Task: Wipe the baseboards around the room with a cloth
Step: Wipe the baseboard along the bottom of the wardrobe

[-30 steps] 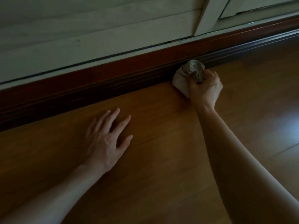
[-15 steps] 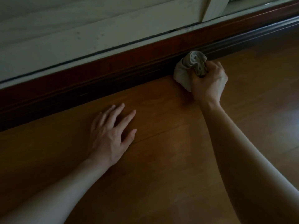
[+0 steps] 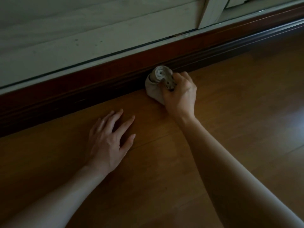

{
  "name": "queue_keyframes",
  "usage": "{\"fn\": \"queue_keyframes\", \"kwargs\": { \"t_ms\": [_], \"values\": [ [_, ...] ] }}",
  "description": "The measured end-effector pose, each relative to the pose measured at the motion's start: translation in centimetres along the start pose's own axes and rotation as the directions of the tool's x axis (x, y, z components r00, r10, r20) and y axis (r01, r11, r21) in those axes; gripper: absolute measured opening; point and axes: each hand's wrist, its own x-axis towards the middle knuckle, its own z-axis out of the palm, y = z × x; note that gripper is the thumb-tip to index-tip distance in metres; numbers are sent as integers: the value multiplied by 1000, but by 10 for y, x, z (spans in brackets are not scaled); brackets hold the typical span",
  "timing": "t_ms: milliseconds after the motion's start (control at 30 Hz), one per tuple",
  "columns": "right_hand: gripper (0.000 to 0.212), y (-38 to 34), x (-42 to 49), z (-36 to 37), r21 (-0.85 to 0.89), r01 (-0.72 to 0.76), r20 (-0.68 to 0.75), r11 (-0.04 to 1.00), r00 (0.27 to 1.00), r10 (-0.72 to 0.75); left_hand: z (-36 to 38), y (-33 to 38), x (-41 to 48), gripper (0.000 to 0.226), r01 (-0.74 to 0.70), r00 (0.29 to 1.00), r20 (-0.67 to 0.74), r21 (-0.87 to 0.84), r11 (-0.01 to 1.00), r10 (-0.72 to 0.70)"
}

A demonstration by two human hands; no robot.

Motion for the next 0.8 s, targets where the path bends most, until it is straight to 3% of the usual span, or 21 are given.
{"fn": "queue_keyframes", "kwargs": {
  "t_ms": [233, 433, 567, 700, 800],
  "values": [
    [26, 56, 42, -53, -82, -232, -181, 969, 960, 215, -4, 3, -1, 63, 24, 999, 24, -4, 1000, -23],
    [16, 57, 46, -55, -113, -107, -70, 988, 993, 99, -5, 10, 1, 64, 42, 999, 20, -12, 999, -42],
    [18, 59, 49, -59, -42, -193, -182, 980, 966, 183, -7, 16, 5, 62, 28, 999, 26, 12, 1000, -29],
    [18, 57, 44, -53, -73, -118, -85, 990, 990, 112, -4, 27, 18, 54, -52, 997, 55, 23, 998, 51],
    [17, 61, 49, -60, -47, -194, -151, 980, 971, 185, -2, 40, 31, 60, -115, 990, 84, 6, 993, 114]
  ]
}}
